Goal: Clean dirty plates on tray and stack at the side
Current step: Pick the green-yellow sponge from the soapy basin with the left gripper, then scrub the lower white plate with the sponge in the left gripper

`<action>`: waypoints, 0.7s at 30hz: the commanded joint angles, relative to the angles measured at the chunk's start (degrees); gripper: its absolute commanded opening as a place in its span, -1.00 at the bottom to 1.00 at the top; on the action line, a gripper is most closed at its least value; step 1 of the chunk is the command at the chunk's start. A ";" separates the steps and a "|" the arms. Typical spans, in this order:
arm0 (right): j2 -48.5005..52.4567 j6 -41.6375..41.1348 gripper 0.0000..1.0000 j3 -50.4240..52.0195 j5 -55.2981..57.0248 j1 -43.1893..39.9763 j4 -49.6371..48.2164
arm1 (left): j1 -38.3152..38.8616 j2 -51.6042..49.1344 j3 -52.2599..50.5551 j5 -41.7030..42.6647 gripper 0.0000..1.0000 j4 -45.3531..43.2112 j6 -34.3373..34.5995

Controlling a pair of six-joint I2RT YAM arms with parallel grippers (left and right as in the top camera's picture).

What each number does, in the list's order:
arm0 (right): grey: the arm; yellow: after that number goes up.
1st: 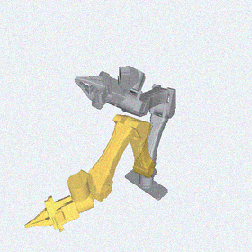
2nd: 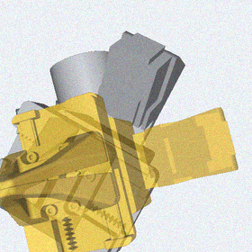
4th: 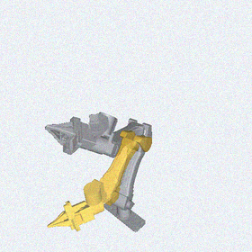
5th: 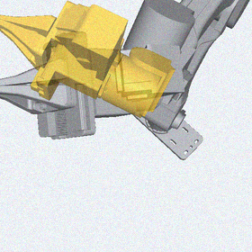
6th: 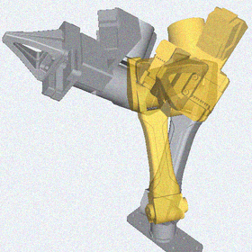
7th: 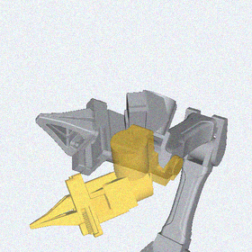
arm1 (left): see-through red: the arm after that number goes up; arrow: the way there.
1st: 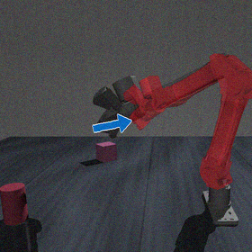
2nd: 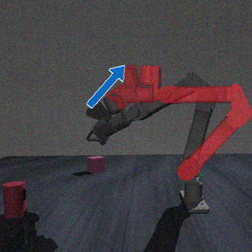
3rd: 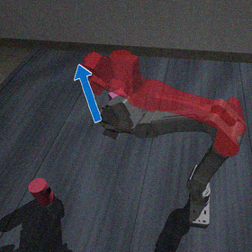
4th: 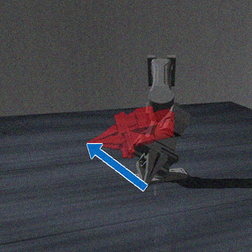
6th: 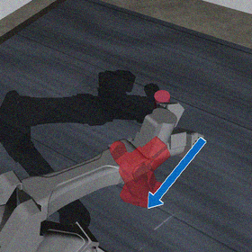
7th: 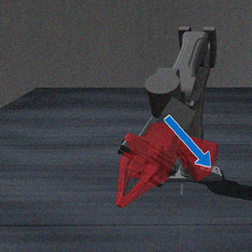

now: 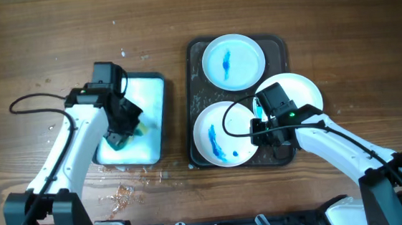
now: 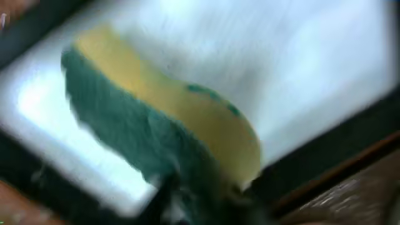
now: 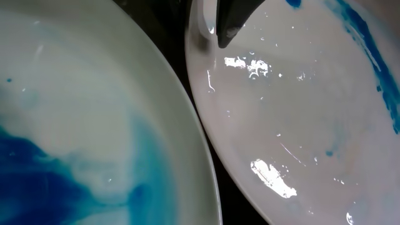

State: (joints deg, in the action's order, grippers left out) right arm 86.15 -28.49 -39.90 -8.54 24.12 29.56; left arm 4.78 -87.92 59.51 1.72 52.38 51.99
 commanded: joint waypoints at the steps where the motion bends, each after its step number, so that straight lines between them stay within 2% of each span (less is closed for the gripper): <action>1: -0.11 -0.02 -0.63 -0.22 -0.48 0.02 0.02 | -3.37 0.17 0.66 1.81 0.26 -5.88 -4.00; 3: -0.11 0.00 -0.64 -0.22 -0.48 0.02 0.13 | -3.45 0.39 2.80 5.88 0.46 -5.66 -13.99; 4: -0.11 0.00 -0.63 -0.22 -0.48 0.02 0.13 | -3.43 0.50 4.57 6.78 0.48 -3.67 -20.28; 5: -0.11 0.00 -0.62 -0.22 -0.48 0.02 0.09 | -3.41 0.59 6.29 6.78 0.49 -1.05 -25.66; 7: -0.11 -0.02 -0.56 -0.22 -0.48 0.02 -0.04 | -3.41 0.57 7.50 5.03 0.36 4.79 -36.98; 9: -0.11 -0.02 -0.54 -0.22 -0.46 0.02 -0.57 | -3.41 0.44 5.27 0.48 0.31 4.76 -41.64; 12: -0.11 -0.02 -0.51 -0.22 -0.46 0.02 -1.86 | -3.39 -0.28 -3.13 -1.14 0.54 -6.12 -44.11; 13: -0.11 -0.04 -0.51 -0.22 -0.46 0.02 -2.10 | -3.41 -0.90 -6.60 -1.18 0.55 -11.39 -44.54; 14: -0.11 -0.09 -0.50 -0.22 -0.46 0.02 -2.12 | -3.41 -1.31 -8.31 -1.18 0.48 -14.23 -44.96; 16: -0.11 -0.13 -0.50 -0.22 -0.46 0.02 -2.16 | -3.41 -3.61 -12.15 -1.18 0.15 -22.03 -45.57; 17: -0.11 -0.13 -0.50 -0.22 -0.48 0.02 -2.12 | -3.41 -4.76 -12.61 -1.16 0.09 -23.56 -45.57; 18: -0.11 -0.13 -0.50 -0.22 -0.48 0.02 -1.99 | -3.39 -5.79 -12.61 -1.14 -0.12 -24.15 -45.29; 19: -0.11 -0.13 -0.50 -0.22 -0.50 0.02 -1.84 | -3.39 -5.77 -12.50 -1.11 -0.56 -23.67 -45.11; 20: -0.11 -0.13 -0.50 -0.22 -0.50 0.02 -1.73 | -3.41 -5.16 -11.76 -0.92 -0.92 -21.97 -44.50; 21: -0.11 -0.13 -0.49 -0.22 -0.50 0.02 -1.68 | -3.39 -4.63 -10.78 -0.66 -0.92 -19.85 -43.10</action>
State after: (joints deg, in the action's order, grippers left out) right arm 86.15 -28.49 -39.90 -8.56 24.12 27.79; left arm 1.39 -92.05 48.07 -0.12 29.34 7.64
